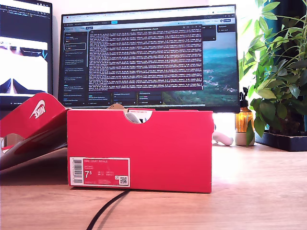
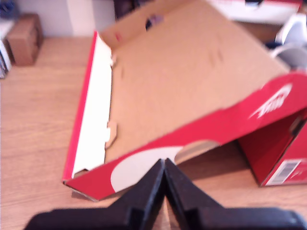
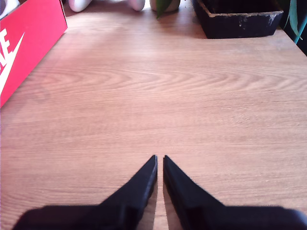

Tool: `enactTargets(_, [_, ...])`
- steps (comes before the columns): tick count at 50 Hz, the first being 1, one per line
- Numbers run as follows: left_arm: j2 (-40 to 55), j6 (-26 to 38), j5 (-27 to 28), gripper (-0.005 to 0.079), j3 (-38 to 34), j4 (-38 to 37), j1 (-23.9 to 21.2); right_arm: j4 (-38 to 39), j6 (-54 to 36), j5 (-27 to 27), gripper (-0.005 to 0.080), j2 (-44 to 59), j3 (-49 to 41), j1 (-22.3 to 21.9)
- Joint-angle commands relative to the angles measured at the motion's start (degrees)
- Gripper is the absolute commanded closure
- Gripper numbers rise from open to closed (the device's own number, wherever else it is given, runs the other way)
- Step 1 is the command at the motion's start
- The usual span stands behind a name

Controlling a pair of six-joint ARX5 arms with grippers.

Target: Pack the blue shoes by picking the first shoe and placing it inside the red shoebox, left side, then picking and rotating the second shoe and placing it in the shoebox

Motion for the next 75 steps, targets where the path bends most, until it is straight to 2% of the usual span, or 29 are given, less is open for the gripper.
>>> enactTargets(1, [-2.7,-0.3,-0.5,0.0761,-1.7,-2.1,0.1,-0.1,0.3,-0.1,0.0764,-0.6,-1.3,0.0])
enactTargets(18, [-17.9,-0.9,-1.7,0.0761,-1.7,-12.8,0.1,-1.7,-1.5,-0.2,0.0764,-6.2,-1.9,0.0])
enactTargets(38, [-17.9,-1.6,-1.9,0.0761,-1.7,-12.7,0.1,-9.8,-2.3,-0.5,0.0764,-19.5,-2.1,0.0])
enactTargets(49, [-17.9,-1.6,-1.9,0.0761,-1.7,-12.7,0.1,-14.0,-2.6,-0.6,0.0764,-30.0,-2.1,0.0])
enactTargets(57, [-17.9,-1.6,-1.9,0.0761,-1.7,-12.7,0.1,-15.0,0.2,-2.0,0.0764,-37.4,-2.1,0.0])
enactTargets(68, [-17.9,-1.6,-1.9,0.0761,-1.7,-12.7,0.1,-15.5,-0.6,-1.4,0.0764,-37.4,-2.1,-0.1])
enactTargets(71, [-17.9,-1.6,-1.9,0.0761,-1.7,-12.7,0.1,-15.1,0.1,-2.1,0.0764,-37.4,-2.1,-2.3])
enactTargets(75, [-17.9,-1.6,-1.9,0.0761,-1.7,-12.7,0.1,-15.3,0.2,-5.9,0.0764,-37.4,-2.1,-6.7])
